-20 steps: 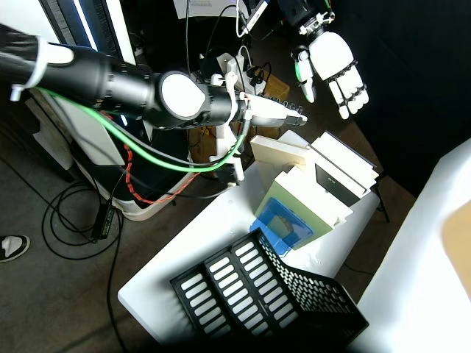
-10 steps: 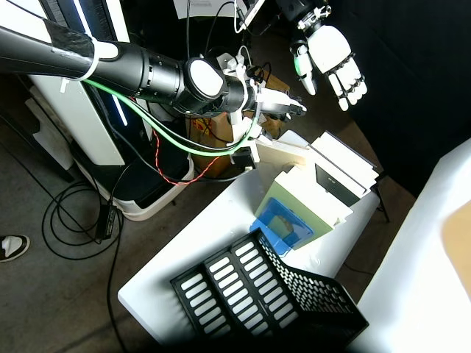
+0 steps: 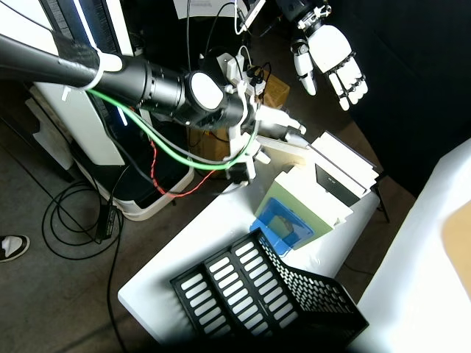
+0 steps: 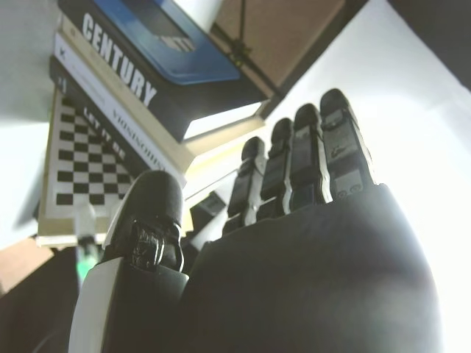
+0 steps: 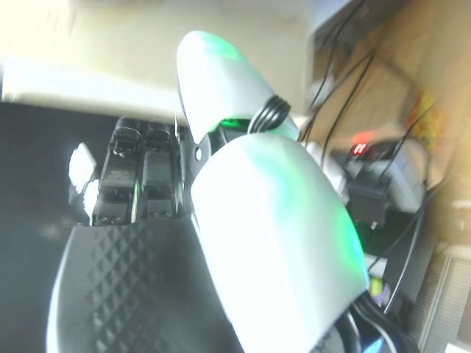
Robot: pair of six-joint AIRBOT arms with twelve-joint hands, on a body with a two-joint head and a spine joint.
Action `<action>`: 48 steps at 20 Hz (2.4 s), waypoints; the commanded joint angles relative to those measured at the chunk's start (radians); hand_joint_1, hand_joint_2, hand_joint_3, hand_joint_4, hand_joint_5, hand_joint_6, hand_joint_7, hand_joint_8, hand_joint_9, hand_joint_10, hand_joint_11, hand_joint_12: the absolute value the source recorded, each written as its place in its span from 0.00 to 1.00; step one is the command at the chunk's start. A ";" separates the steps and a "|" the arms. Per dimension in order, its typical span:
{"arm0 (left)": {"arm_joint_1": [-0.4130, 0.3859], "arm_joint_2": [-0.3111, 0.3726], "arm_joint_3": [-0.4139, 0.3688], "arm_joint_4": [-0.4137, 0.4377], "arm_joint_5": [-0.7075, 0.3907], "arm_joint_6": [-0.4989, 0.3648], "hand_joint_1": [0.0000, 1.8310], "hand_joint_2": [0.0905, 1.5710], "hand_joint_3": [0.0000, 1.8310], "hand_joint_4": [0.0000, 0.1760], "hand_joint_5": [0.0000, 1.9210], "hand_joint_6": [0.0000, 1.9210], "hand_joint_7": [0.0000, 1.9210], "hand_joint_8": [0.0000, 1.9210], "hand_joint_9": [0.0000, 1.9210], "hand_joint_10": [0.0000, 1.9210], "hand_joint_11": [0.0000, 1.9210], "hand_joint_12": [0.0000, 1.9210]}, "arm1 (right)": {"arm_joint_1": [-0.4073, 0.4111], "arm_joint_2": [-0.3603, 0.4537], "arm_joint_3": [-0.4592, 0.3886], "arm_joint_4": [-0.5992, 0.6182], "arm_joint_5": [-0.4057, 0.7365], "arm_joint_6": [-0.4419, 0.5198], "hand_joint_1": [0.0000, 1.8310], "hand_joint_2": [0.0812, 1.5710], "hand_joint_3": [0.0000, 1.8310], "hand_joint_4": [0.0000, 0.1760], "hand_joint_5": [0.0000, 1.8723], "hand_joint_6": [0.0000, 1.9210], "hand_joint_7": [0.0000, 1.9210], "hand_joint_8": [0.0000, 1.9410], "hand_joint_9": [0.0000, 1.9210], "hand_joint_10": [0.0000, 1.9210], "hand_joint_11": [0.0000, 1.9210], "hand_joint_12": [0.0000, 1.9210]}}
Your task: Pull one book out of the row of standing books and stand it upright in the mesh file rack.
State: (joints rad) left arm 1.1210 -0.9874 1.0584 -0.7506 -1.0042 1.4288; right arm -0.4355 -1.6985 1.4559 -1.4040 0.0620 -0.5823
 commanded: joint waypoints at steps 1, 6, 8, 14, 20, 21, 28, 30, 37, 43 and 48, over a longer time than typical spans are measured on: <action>0.001 -0.001 0.008 0.013 -0.116 -0.005 0.06 1.00 0.04 0.38 0.00 0.00 0.00 0.00 0.00 0.00 0.00 0.00 | 0.001 -0.005 0.015 -0.009 -0.006 -0.013 0.81 0.75 0.01 0.33 0.12 0.00 0.13 0.00 0.00 0.00 0.00 0.01; 0.001 -0.012 0.017 0.024 -0.112 -0.023 0.04 1.00 0.05 0.33 0.00 0.00 0.00 0.00 0.00 0.00 0.00 0.00 | -0.004 -0.030 0.053 -0.009 -0.029 -0.020 0.81 0.75 0.01 0.33 0.12 0.00 0.13 0.00 0.00 0.00 0.00 0.01; 0.001 -0.016 0.021 0.027 -0.111 -0.028 0.04 1.00 0.05 0.32 0.00 0.00 0.00 0.00 0.00 0.00 0.00 0.00 | -0.009 -0.039 0.073 -0.009 -0.039 -0.023 0.81 0.75 0.01 0.33 0.12 0.00 0.13 0.00 0.00 0.00 0.00 0.01; 0.000 -0.020 0.026 0.043 -0.115 -0.048 0.05 1.00 0.04 0.39 0.00 0.00 0.00 0.00 0.00 0.00 0.00 0.00 | -0.026 -0.047 0.096 -0.009 -0.062 -0.027 0.81 0.75 0.01 0.33 0.12 0.00 0.13 0.00 0.00 0.00 0.00 0.01; -0.084 -0.035 0.067 0.148 -0.059 -0.061 0.01 1.00 0.05 0.45 0.00 0.00 0.00 0.00 0.00 0.00 0.00 0.00 | -0.024 -0.022 0.076 -0.005 -0.054 -0.036 0.81 0.75 0.01 0.33 0.12 0.00 0.13 0.00 0.00 0.00 0.00 0.01; -0.086 -0.028 0.066 0.158 -0.067 -0.061 0.00 1.00 0.04 0.47 0.00 0.00 0.00 0.00 0.00 0.00 0.00 0.00 | -0.020 -0.016 0.076 -0.005 -0.046 -0.036 0.81 0.75 0.01 0.33 0.12 0.00 0.13 0.00 0.00 0.00 0.00 0.01; -0.144 -0.006 0.069 0.262 -0.075 -0.061 0.02 1.00 0.04 0.43 0.01 0.00 0.00 0.00 0.00 0.00 0.00 0.00 | 0.001 0.051 0.045 0.033 0.024 -0.035 0.81 0.75 0.00 0.33 0.12 0.00 0.13 0.00 0.00 0.00 0.00 0.01; -0.155 -0.002 0.070 0.281 -0.075 -0.061 0.01 1.00 0.04 0.50 0.00 0.00 0.00 0.00 0.00 0.00 0.00 0.00 | 0.001 0.060 0.036 0.033 0.030 -0.045 0.81 0.75 0.00 0.33 0.12 0.00 0.13 0.00 0.00 0.00 0.00 0.01; -0.198 0.008 0.081 0.346 -0.049 -0.061 0.00 1.00 0.02 0.48 0.00 0.00 0.00 0.00 0.00 0.00 0.00 0.00 | 0.002 0.097 0.027 0.058 0.054 -0.046 0.56 0.68 0.00 0.00 0.15 0.01 0.19 0.02 0.12 0.13 0.00 0.48; -0.292 -0.003 0.107 0.446 0.029 -0.061 0.00 0.99 0.01 0.77 0.00 0.00 0.00 0.00 0.00 0.00 0.00 0.00 | 0.002 0.142 0.011 0.114 0.075 -0.046 0.49 0.57 0.00 0.00 0.11 0.00 0.11 0.01 0.04 0.28 0.00 0.60; -0.305 -0.010 0.112 0.460 0.036 -0.061 0.03 0.98 0.00 0.79 0.00 0.00 0.00 0.00 0.00 0.00 0.00 0.00 | 0.001 0.142 0.031 0.122 0.074 -0.057 0.75 0.68 0.00 0.00 0.48 0.55 0.60 0.38 0.45 0.64 0.18 0.92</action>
State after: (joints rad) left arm 0.8257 -1.0000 1.1614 -0.2951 -0.8497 1.3651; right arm -0.4294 -1.5814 1.4708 -1.2781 0.2077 -0.6270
